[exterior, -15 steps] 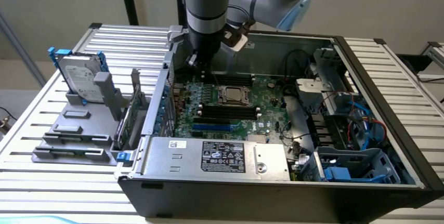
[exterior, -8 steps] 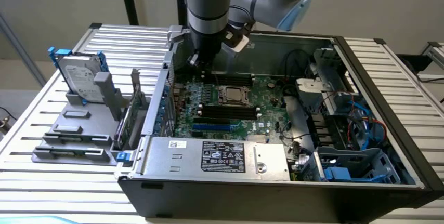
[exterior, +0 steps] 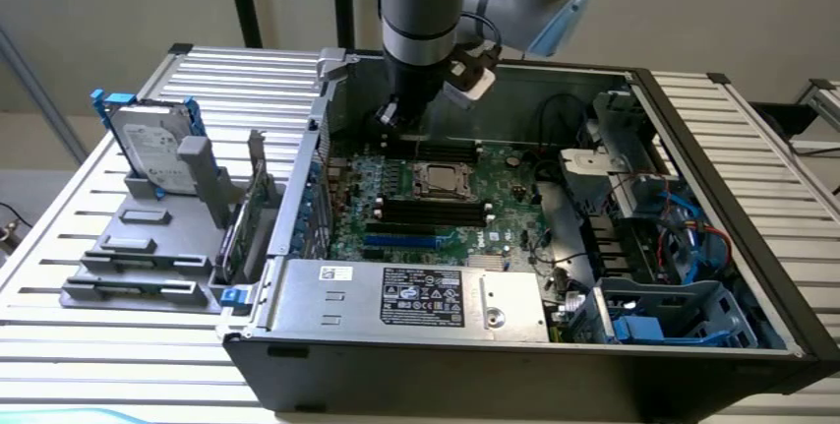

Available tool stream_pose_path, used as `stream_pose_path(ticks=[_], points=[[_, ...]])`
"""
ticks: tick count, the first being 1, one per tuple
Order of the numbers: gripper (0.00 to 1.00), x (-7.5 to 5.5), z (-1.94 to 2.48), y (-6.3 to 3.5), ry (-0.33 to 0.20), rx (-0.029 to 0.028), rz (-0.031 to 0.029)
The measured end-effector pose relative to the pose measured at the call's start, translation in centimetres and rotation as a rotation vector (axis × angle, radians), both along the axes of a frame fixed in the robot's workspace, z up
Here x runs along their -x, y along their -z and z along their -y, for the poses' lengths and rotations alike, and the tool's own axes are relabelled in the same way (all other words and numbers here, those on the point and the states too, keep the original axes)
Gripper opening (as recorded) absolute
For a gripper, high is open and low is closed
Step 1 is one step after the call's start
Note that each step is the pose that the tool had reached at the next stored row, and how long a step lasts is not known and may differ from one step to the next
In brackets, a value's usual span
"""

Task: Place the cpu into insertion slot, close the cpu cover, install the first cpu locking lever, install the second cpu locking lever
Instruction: 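Install the first cpu locking lever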

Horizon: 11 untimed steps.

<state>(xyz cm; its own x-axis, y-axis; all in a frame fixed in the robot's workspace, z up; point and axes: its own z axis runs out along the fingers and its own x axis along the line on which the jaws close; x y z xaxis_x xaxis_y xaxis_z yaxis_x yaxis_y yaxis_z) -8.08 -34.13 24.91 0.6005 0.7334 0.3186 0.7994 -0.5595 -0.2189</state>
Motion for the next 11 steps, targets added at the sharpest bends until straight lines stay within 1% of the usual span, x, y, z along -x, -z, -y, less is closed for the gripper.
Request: stream_pose_path(ticks=[2,4,8,9,11], points=[[0.11,-0.9,0.03,0.0,0.0,0.0,0.0],[0.11,-1.6,0.12,0.04,0.0,0.0001,-0.0013],[0.11,-1.8,0.12,0.13,0.0,-0.0001,-0.0018],[0.11,-1.8,0.12,0.2,0.0,0.0009,-0.0031],[0.11,-1.8,0.13,0.41,0.0,0.0017,-0.0076]])
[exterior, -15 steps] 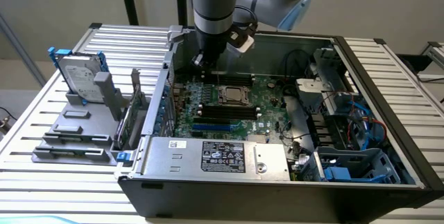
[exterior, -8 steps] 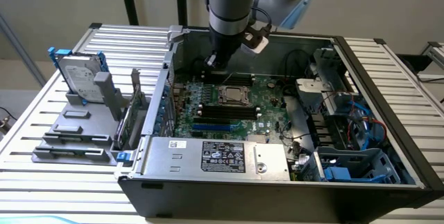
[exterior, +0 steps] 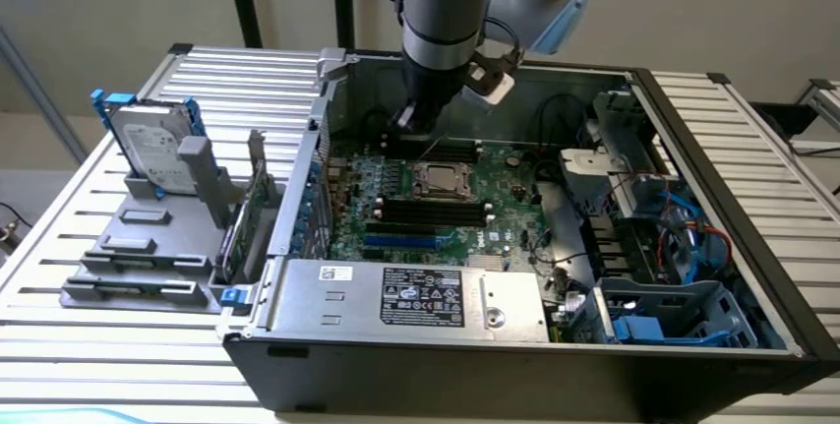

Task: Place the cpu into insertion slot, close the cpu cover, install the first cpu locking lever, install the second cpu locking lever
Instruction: 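Install the first cpu locking lever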

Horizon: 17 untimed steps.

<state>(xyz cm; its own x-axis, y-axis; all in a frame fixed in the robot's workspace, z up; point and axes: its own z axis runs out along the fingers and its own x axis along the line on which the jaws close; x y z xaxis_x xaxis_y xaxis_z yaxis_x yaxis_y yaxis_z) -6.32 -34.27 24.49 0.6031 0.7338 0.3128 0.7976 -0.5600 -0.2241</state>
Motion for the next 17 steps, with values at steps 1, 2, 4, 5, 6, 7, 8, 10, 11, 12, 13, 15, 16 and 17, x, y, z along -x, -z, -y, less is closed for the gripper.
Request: stream_pose_path(ticks=[1,2,4,5,6,7,8,10,11,12,13,15,16,17], points=[[0.11,0.0,0.01,0.12,0.0,0.0,-0.002],[0.11,0.0,0.03,0.23,0.0,0.0002,-0.004],[0.11,0.0,0.08,0.5,0.0,0.0002,-0.0075],[0.11,0.0,0.1,0.62,0.0,0.0002,-0.0092],[0.11,0.0,0.12,0.74,0.0,0.0004,-0.0109],[0.11,0.0,0.14,0.88,0.0,0.0005,-0.012],[0.11,0.0,0.15,1.03,0.0,0.0006,-0.0128],[0.11,0.0,0.18,1.36,0.0,0.0007,-0.0135],[0.11,0.0,0.18,1.54,0.0,0.0009,-0.0137],[0.11,0.0,0.19,1.73,0.0,0.0011,-0.0138],[0.11,0.0,0.19,1.91,0.0,0.0015,-0.0137],[0.11,0.1,0.19,2.27,0.0,0.002,-0.0137],[0.11,0.1,0.19,2.45,0.0,0.0024,-0.0137],[0.11,0.2,0.19,2.63,0.0,0.0029,-0.0137]])
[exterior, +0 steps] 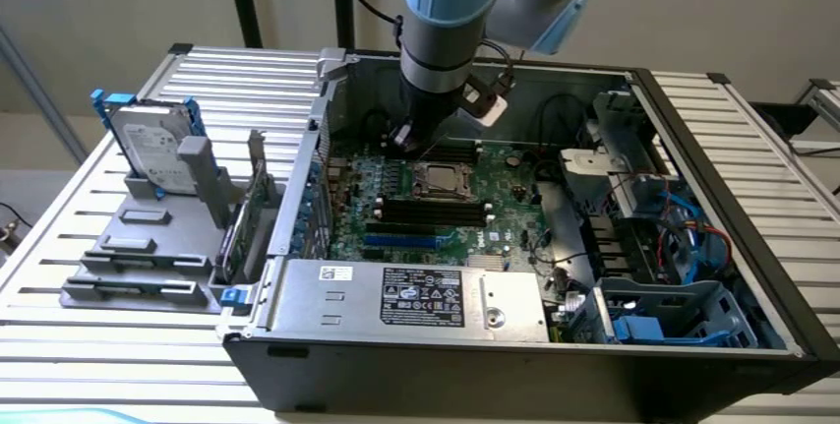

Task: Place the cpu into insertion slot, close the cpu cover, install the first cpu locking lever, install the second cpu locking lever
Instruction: 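Install the first cpu locking lever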

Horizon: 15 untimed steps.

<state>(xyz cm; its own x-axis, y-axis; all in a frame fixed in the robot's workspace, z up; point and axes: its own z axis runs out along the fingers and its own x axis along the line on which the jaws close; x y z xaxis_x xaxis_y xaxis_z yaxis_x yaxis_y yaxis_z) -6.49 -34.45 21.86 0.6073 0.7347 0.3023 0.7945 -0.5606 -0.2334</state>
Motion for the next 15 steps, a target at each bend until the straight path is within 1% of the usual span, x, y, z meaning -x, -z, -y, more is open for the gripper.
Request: stream_pose_path(ticks=[2,6,7,11,13,15], points=[[0.11,0.1,0.0,0.34,0.0,0.0013,0.0],[0.11,0.1,0.0,0.93,0.0,0.0071,0.0001],[0.11,0.2,0.0,1.04,0.0,0.0095,0.0],[0.11,0.2,0.0,1.31,0.0,0.0232,-0.0013],[0.11,0.2,0.0,1.35,0.0,0.0265,-0.0032],[0.11,0.1,-0.01,1.38,0.0,0.0285,-0.0058]])
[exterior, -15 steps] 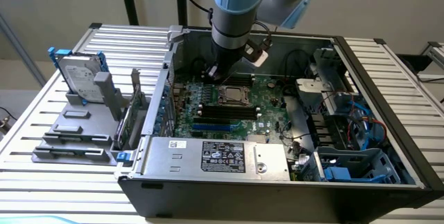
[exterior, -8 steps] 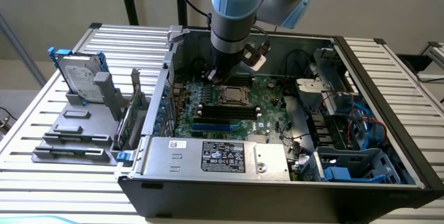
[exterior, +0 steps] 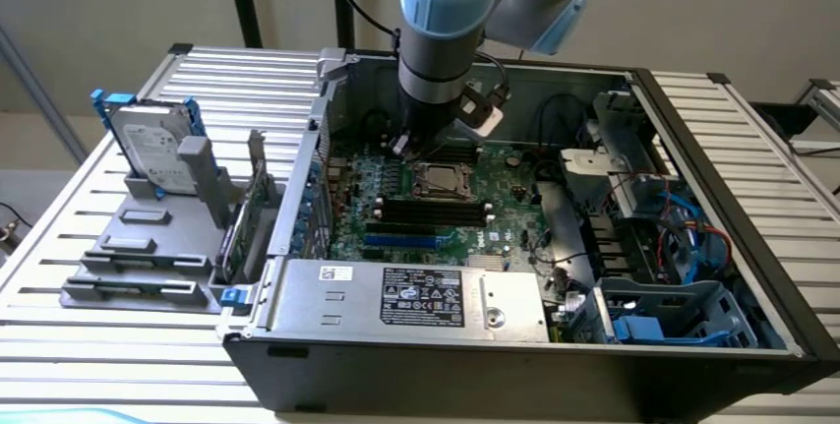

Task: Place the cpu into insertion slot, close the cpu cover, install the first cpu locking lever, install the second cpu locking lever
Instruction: 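Install the first cpu locking lever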

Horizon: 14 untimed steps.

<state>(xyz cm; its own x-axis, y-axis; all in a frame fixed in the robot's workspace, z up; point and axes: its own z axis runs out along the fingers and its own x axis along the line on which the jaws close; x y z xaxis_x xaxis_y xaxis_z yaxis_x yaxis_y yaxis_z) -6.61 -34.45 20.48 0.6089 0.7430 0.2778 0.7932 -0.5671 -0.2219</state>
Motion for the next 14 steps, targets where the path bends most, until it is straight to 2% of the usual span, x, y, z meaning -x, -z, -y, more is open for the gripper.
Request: stream_pose_path(ticks=[6,14], points=[[0.11,-0.6,-0.11,0.05,0.0,0.005,-0.0161],[0.11,-0.96,-0.45,0.15,0.0,0.0096,-0.0344]])
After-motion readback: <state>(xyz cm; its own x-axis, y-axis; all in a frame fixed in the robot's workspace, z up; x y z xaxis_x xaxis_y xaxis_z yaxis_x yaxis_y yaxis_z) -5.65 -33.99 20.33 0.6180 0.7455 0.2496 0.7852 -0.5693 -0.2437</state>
